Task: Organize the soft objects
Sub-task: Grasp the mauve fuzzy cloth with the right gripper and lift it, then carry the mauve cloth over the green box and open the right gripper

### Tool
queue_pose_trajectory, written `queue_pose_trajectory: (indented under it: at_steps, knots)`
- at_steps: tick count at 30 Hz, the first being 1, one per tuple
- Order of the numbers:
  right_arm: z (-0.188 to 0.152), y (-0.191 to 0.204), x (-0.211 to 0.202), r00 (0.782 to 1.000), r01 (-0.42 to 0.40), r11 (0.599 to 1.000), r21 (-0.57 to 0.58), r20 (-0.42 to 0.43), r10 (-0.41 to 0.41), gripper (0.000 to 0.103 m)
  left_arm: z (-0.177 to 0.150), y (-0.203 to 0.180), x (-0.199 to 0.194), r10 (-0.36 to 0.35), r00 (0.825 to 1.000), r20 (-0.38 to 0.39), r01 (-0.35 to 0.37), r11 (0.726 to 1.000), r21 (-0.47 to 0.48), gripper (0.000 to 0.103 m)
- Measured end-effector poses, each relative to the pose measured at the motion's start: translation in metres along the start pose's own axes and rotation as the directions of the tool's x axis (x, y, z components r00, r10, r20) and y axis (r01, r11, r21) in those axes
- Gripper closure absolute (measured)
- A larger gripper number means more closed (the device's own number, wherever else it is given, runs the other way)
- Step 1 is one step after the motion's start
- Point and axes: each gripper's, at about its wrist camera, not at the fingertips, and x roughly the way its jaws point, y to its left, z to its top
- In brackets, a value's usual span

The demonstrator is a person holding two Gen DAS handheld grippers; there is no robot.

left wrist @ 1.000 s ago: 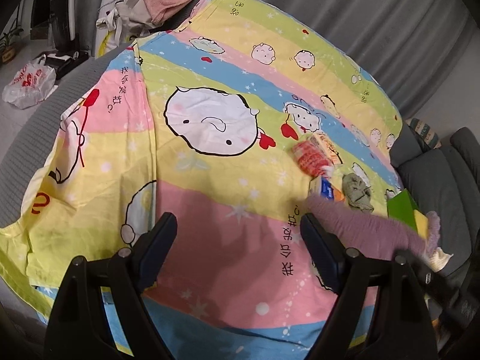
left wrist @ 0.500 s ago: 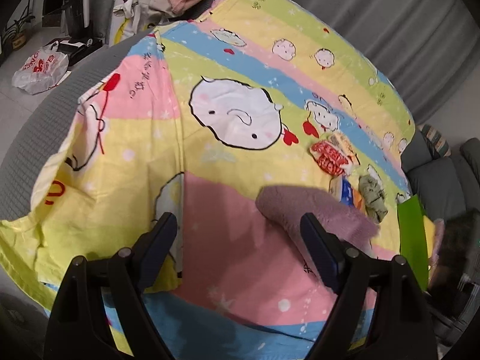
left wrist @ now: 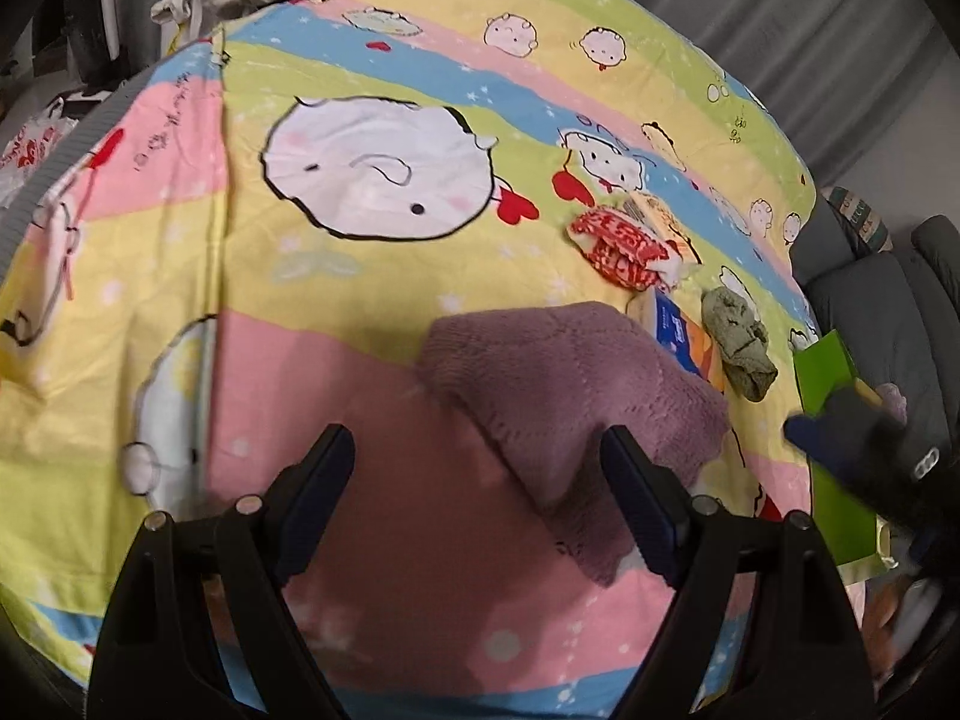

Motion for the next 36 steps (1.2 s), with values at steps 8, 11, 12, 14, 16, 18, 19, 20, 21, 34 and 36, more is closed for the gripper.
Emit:
queue_pose_trajectory:
  at_steps: [8, 11, 12, 14, 16, 18, 19, 20, 21, 34, 36]
  knots:
    - [0.04, 0.026, 0.07, 0.99, -0.093, 0.988, -0.126, -0.116, 0.078, 0.021, 0.005, -0.01, 0.016, 0.024, 1.0, 0.012, -0.024, 1.0, -0.011, 0.024]
    - [0.042, 0.024, 0.096, 0.982, -0.074, 0.985, -0.153, -0.183, 0.046, 0.023, 0.008, -0.011, 0.019, 0.035, 0.999, 0.025, -0.035, 0.999, -0.02, 0.035]
    - [0.043, 0.021, 0.102, 0.979, -0.068, 0.986, -0.151, -0.2, 0.037, 0.026, 0.009, -0.01, 0.02, 0.041, 0.999, 0.028, -0.041, 0.999, -0.026, 0.037]
    - [0.041, 0.018, 0.112, 0.974, -0.082, 0.985, -0.149, -0.223, 0.047, 0.035, 0.014, -0.007, 0.023, 0.036, 0.999, 0.032, -0.035, 0.999, -0.04, 0.051]
    - [0.039, 0.018, 0.117, 0.968, -0.097, 0.983, -0.153, -0.246, 0.058, 0.049, 0.018, -0.002, 0.024, 0.017, 0.999, 0.037, -0.015, 0.998, -0.067, 0.06]
    - [0.035, 0.015, 0.12, 0.957, -0.131, 0.985, -0.113, -0.275, 0.095, 0.06, 0.021, -0.003, 0.028, 0.024, 0.999, 0.027, -0.023, 0.999, -0.047, 0.074]
    - [0.033, 0.012, 0.12, 0.952, -0.157, 0.983, -0.091, -0.277, 0.127, 0.066, 0.02, -0.007, 0.028, 0.033, 0.999, 0.024, -0.032, 0.999, -0.022, 0.086]
    - [0.03, 0.011, 0.119, 0.951, -0.174, 0.981, -0.082, -0.274, 0.146, 0.071, 0.018, -0.009, 0.028, 0.016, 1.0, 0.022, -0.016, 1.0, -0.02, 0.088]
    - [0.029, 0.01, 0.117, 0.951, -0.177, 0.981, -0.077, -0.269, 0.151, 0.073, 0.018, -0.01, 0.028, -0.013, 1.0, 0.015, 0.013, 1.0, -0.024, 0.089]
    - [0.013, 0.019, -0.005, 0.974, -0.219, 0.973, -0.068, 0.051, 0.222, 0.076, 0.007, -0.064, -0.041, -0.198, 0.963, 0.184, 0.17, 0.973, 0.156, 0.093]
    - [0.012, 0.015, -0.035, 0.968, -0.212, 0.975, -0.07, 0.124, 0.219, 0.076, 0.005, -0.081, -0.056, -0.239, 0.947, 0.213, 0.193, 0.958, 0.214, 0.093]
